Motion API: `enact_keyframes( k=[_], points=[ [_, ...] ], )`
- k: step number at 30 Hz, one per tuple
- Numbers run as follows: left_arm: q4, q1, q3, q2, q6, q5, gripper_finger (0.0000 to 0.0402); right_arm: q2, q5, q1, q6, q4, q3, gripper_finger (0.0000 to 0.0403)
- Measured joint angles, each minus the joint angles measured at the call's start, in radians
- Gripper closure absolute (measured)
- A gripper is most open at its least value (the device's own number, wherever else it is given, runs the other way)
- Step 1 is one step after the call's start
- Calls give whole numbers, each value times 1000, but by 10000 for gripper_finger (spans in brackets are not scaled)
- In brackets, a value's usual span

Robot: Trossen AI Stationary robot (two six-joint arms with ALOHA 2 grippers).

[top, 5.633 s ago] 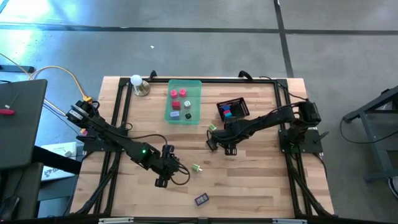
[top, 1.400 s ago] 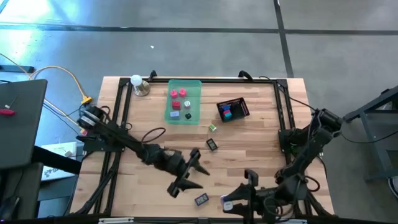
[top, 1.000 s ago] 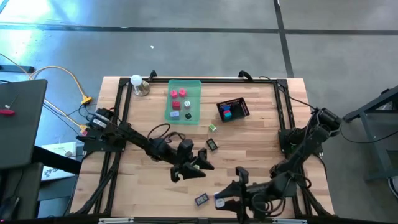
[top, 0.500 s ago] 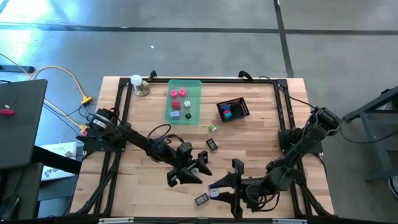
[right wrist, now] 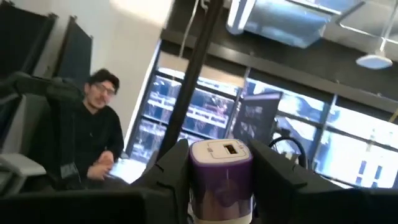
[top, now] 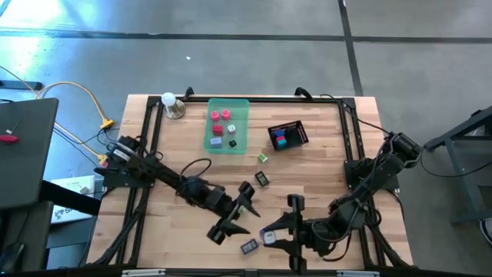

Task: Pick & Place Office items
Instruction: Put the purple charger adapter into the green bin

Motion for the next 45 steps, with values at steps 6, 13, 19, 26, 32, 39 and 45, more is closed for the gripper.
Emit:
enact_keyframes(
  k=[6,13,19,26,32,39,45],
  points=[
    [-11,-20,52,0,-86,22,176,0,-55,-34,-21,8,0,285],
    [-85,-17,70,0,-86,12,189,0,-123,-71,24,3,0,285],
    [-85,-11,70,0,-98,15,197,0,-143,-62,51,-15,0,285],
    [-89,-8,70,0,-67,-22,198,16,-113,-48,74,-11,0,285],
    [-105,-7,70,-1,-44,-46,198,34,-35,-39,47,28,0,285],
    [-145,-6,70,-1,46,-80,198,34,54,-40,75,34,0,285],
    [-163,-22,70,-1,162,-146,198,35,126,-33,79,34,0,285]
  ],
)
